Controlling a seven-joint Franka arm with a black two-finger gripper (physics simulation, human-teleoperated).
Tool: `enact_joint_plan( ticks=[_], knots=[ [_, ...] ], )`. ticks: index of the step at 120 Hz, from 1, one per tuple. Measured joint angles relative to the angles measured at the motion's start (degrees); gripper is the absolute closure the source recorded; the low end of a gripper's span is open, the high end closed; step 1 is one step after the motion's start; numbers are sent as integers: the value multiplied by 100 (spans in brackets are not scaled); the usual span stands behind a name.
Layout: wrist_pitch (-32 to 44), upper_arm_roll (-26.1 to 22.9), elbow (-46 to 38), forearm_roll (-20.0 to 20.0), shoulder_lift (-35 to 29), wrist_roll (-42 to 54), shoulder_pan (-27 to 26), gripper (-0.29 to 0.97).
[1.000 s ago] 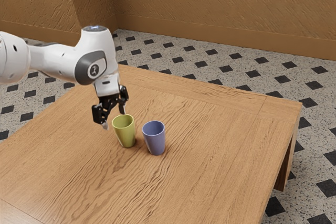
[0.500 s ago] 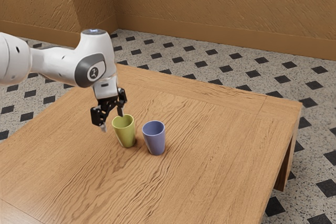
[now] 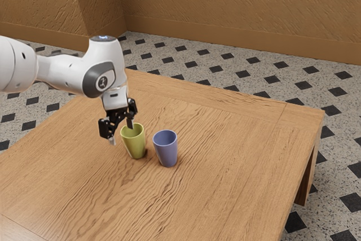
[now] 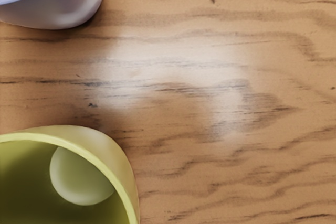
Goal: Place the left cup onto the right cup
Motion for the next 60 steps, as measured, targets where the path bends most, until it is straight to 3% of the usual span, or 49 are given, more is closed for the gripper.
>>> enact_joint_plan(
  ticks=[60],
  knots=[
    [286, 0, -219, 3, -27, -29, -18, 0]
  ],
)
